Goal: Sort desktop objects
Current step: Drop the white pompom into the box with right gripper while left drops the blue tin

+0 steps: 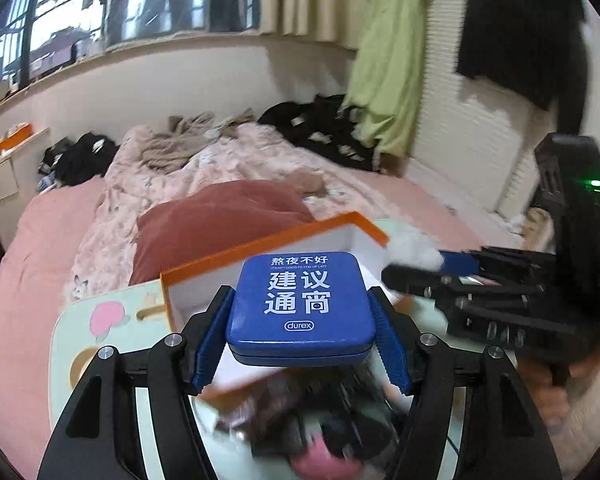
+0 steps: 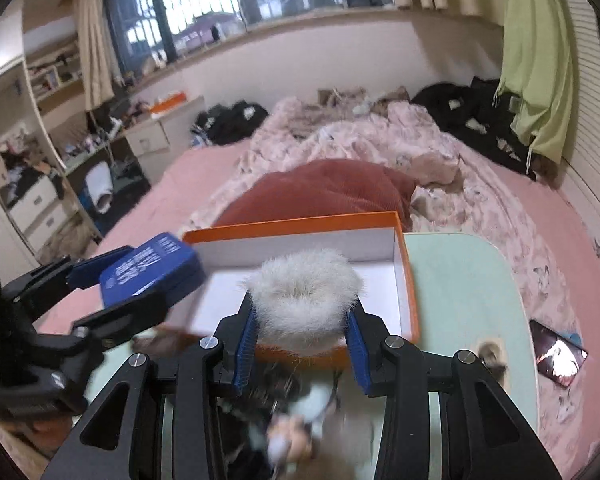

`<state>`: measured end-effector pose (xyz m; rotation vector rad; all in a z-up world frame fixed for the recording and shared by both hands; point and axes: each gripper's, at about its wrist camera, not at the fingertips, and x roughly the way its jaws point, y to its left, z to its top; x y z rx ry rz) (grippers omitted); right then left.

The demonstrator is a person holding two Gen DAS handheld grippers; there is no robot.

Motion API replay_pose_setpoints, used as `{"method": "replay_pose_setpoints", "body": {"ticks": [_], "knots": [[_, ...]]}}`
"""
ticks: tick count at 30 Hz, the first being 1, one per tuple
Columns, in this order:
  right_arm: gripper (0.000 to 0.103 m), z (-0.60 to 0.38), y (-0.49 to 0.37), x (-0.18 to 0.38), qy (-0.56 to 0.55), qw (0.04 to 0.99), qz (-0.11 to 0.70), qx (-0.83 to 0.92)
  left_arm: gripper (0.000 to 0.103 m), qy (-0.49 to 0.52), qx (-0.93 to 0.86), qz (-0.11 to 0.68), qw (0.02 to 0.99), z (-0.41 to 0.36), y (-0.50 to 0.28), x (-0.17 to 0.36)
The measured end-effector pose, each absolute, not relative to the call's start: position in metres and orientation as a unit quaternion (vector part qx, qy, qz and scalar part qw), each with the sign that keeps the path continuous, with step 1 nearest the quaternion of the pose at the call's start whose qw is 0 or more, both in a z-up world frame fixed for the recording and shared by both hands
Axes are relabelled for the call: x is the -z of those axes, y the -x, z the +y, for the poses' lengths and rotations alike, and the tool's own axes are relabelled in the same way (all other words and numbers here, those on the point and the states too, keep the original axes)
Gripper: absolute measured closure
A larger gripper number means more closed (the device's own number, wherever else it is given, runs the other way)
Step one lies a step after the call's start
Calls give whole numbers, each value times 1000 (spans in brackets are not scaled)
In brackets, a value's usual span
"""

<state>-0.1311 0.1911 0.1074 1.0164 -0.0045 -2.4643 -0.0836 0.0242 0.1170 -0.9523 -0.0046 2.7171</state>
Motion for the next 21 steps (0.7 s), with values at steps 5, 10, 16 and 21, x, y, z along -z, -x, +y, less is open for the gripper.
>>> {"method": "replay_pose_setpoints", "body": {"ticks": [5,10,16,21], "knots": [[48,180,174,-70,-436,195,12,878,36,373,-923,-23,91,24,127,-85],[37,186,159,-75,-402,203,12,893,33,353,-928,-66,98,10,114,-86],[18,200,98,-100,-343,212,5,915,24,337,-934,-60,103,7,61,-99],[17,205,27,-83,-350,208,63,911,22,361,-926,-34,105,15,6,-80]]}}
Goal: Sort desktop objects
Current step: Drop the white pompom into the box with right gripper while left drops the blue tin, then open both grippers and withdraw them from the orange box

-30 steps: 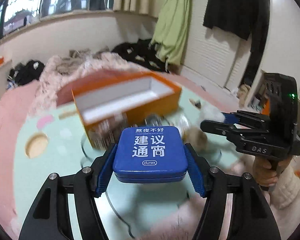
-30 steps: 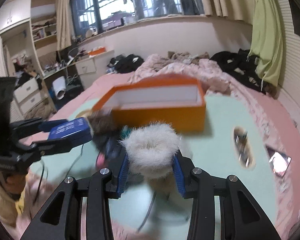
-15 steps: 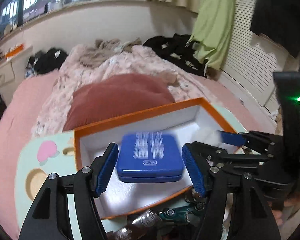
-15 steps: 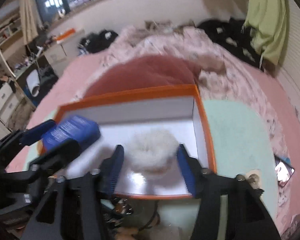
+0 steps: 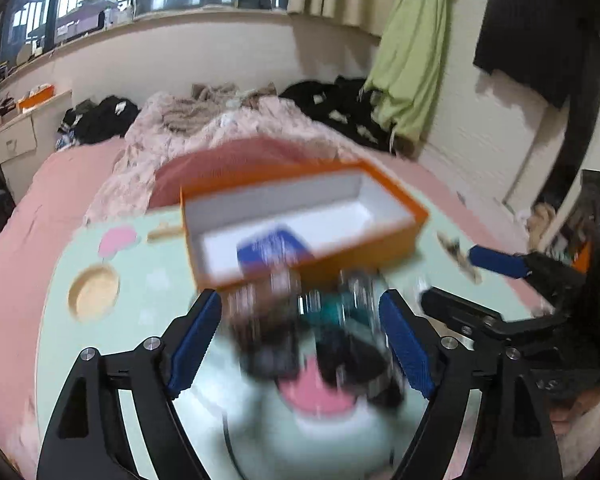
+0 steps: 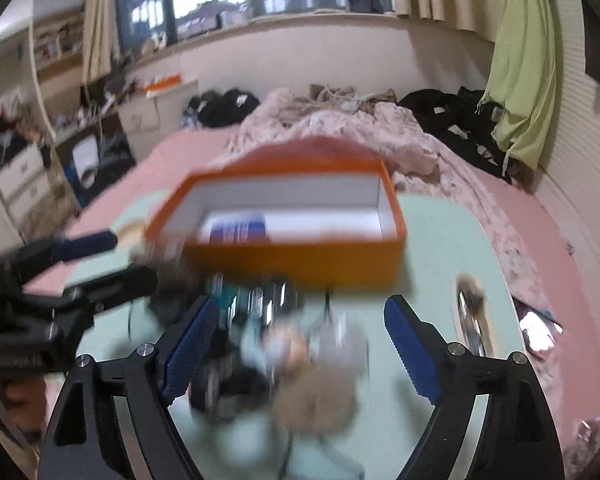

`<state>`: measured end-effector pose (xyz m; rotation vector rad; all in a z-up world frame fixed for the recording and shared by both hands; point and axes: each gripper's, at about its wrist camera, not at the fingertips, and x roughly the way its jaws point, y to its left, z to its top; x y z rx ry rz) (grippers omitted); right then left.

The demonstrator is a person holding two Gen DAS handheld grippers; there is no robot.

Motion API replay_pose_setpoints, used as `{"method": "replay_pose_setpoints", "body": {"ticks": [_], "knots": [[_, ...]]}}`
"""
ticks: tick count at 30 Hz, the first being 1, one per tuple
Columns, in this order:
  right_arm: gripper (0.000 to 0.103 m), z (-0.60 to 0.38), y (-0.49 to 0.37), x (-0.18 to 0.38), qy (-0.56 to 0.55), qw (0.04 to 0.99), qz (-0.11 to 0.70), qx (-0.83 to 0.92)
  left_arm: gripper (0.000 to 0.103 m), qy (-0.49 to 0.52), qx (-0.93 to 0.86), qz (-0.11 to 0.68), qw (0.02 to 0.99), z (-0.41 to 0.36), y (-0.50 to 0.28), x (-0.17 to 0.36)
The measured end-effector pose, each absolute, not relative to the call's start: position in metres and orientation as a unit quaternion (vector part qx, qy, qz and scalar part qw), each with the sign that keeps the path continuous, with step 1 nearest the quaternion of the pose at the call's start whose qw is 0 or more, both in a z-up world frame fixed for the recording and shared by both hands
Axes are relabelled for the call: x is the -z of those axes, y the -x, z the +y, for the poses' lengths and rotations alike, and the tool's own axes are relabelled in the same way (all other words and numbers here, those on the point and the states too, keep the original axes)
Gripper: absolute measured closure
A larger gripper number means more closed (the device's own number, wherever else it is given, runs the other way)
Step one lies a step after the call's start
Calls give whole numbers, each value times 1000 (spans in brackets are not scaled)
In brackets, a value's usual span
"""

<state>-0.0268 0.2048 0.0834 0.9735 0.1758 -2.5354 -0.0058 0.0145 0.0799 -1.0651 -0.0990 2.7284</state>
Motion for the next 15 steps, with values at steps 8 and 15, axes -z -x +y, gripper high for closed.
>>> {"method": "replay_pose_setpoints", "body": {"ticks": [8,15], "knots": [[14,212,-16,-26,-396,167,91,898,22,429,-900,-7,77,23,-29,-28],[0,206,-8,-13,-423,167,102,885,0,473,-880,-1,44,24,-19,-6]]}}
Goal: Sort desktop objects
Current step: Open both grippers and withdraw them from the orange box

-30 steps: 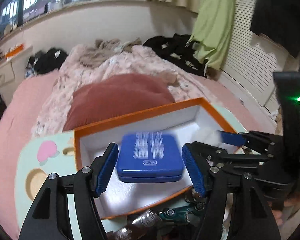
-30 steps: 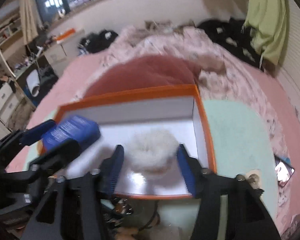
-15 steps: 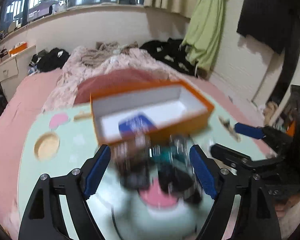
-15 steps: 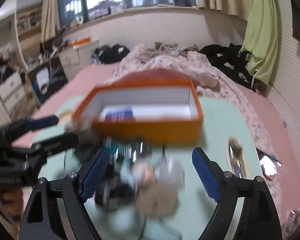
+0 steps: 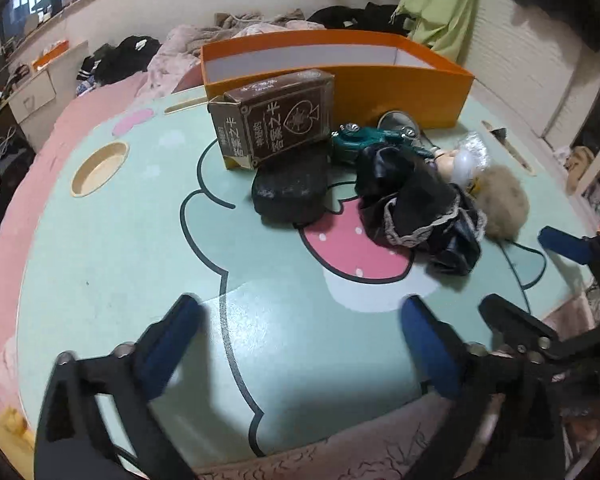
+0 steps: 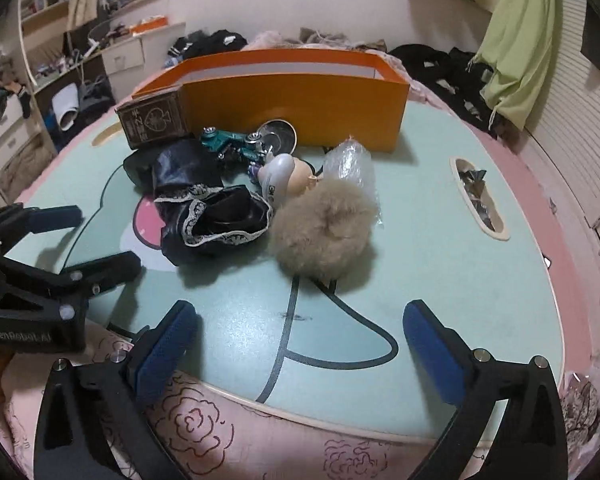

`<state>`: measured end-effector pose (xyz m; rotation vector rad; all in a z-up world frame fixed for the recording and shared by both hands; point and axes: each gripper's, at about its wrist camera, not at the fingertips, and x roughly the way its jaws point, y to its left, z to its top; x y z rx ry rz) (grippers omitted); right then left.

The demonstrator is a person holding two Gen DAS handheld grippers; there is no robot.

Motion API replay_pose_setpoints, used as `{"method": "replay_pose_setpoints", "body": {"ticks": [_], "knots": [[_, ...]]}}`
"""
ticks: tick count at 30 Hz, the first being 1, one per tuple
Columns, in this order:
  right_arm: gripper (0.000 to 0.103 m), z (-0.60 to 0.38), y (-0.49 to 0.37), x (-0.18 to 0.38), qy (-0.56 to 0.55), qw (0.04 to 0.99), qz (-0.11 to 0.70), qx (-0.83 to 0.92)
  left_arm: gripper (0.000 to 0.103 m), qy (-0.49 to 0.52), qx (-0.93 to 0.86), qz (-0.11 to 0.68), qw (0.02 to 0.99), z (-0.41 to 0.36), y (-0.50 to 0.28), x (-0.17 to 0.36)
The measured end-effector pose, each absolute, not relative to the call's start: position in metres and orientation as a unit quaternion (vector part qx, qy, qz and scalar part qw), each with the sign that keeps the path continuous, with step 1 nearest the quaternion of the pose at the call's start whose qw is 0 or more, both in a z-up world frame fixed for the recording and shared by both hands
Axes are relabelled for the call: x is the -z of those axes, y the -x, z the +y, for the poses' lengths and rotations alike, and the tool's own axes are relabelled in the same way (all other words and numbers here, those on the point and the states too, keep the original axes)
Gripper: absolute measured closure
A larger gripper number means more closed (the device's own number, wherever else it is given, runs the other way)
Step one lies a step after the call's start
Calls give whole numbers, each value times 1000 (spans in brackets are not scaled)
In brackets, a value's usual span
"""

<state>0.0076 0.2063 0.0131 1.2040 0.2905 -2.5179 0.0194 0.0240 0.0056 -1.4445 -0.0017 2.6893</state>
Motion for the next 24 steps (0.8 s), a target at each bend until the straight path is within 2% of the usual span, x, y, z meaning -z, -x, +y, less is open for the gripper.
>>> {"method": "replay_pose_setpoints", "body": {"ticks": [24], "knots": [[0,203,-9,-11,-425,175,106,882,0,472,-880,-1,45,22,-20,-5]]}}
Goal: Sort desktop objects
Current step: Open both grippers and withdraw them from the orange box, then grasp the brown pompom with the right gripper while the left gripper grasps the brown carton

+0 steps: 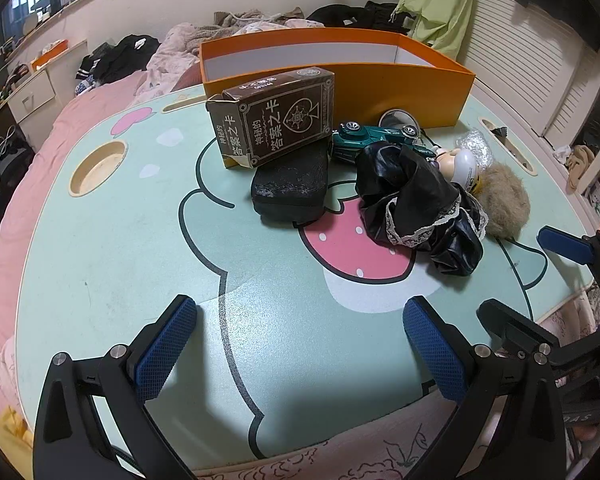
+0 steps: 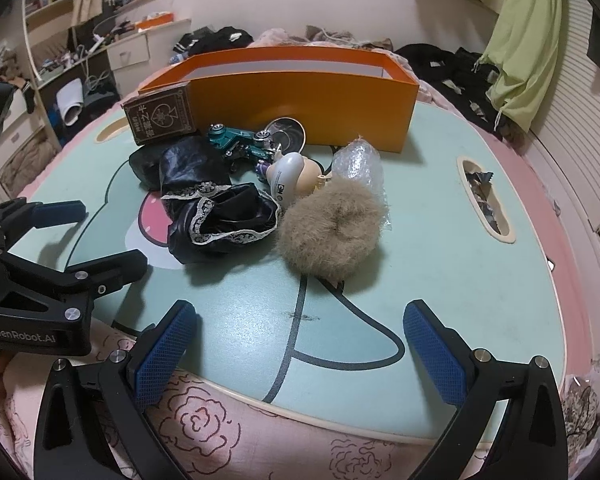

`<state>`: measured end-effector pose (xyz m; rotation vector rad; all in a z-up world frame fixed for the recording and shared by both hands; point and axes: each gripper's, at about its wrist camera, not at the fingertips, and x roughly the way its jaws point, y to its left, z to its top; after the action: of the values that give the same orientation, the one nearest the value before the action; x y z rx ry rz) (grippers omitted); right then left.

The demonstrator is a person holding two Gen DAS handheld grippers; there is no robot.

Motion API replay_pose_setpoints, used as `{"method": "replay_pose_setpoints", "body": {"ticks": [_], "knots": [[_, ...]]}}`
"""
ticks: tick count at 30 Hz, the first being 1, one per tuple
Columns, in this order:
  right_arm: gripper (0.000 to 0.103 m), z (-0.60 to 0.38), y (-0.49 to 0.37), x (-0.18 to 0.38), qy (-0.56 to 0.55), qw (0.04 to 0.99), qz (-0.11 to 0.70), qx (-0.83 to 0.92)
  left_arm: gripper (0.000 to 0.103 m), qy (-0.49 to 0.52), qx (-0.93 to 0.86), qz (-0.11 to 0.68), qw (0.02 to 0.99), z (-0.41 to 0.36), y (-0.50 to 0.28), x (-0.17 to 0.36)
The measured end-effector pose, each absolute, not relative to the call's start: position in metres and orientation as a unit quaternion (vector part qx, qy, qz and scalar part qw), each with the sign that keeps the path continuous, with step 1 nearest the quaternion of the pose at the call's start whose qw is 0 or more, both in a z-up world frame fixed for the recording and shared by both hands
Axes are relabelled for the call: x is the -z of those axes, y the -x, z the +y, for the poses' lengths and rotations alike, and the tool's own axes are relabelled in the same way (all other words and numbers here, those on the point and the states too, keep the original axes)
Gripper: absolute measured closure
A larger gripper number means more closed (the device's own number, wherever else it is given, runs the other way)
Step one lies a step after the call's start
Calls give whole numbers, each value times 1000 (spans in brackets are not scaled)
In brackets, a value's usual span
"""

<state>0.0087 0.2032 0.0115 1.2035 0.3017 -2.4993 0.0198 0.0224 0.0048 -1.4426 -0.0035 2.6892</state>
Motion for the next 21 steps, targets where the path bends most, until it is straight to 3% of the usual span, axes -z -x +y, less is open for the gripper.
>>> {"method": "replay_pose_setpoints", "body": {"ticks": [21], "knots": [[0,206,-7,-14,-431,161,107,881,0,472,-881,-2,45,22,-20,-5]]}}
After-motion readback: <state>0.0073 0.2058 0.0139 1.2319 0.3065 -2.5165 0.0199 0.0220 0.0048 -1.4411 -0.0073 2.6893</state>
